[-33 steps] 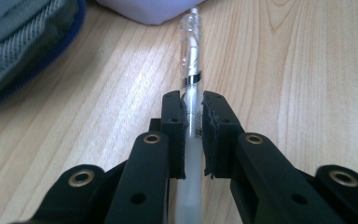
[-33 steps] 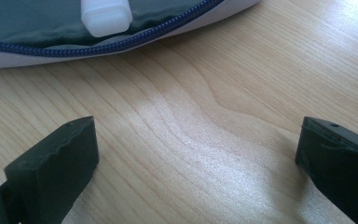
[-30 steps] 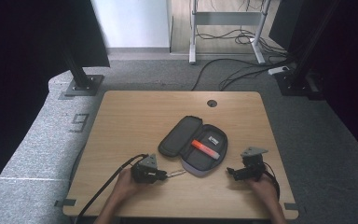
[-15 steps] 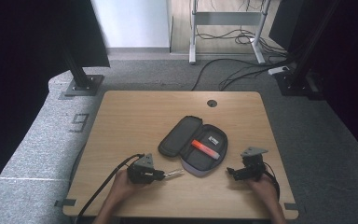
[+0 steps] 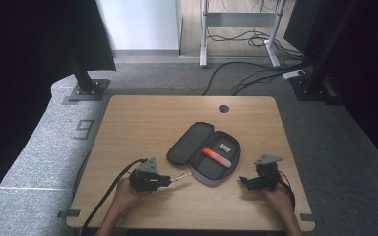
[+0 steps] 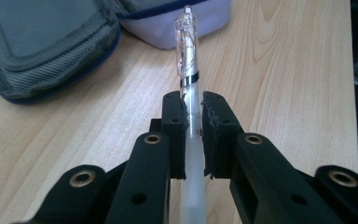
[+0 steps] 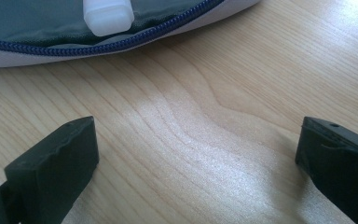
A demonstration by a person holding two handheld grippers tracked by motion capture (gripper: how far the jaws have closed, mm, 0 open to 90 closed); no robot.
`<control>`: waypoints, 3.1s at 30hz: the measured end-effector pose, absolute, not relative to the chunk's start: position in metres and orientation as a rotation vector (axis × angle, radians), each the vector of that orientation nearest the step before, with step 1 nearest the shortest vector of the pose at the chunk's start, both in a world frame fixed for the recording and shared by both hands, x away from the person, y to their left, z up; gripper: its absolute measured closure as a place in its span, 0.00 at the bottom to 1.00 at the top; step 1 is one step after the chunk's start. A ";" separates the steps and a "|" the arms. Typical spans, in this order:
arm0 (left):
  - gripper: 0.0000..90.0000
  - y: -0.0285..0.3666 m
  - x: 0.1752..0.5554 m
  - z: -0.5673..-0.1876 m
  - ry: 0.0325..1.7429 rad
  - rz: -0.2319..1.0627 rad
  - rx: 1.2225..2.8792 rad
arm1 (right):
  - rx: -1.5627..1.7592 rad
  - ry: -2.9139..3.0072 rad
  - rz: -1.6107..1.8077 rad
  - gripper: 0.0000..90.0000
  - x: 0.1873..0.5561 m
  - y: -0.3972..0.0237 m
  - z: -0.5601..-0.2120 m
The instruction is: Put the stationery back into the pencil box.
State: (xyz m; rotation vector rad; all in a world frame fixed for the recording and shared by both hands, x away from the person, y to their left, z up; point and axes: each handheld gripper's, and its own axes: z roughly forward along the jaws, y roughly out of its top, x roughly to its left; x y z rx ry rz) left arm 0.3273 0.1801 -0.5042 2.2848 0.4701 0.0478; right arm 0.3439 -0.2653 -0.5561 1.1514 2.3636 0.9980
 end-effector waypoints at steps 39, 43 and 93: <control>0.89 0.153 0.351 -0.451 0.539 0.139 2.238 | 1.151 2.364 0.998 0.00 0.344 -0.265 -0.556; 0.89 0.147 0.357 -0.447 0.538 0.140 2.238 | 1.151 2.362 0.998 0.00 0.344 -0.265 -0.556; 0.89 0.030 0.415 -0.444 0.473 0.126 2.281 | 1.150 2.363 0.999 0.00 0.344 -0.265 -0.556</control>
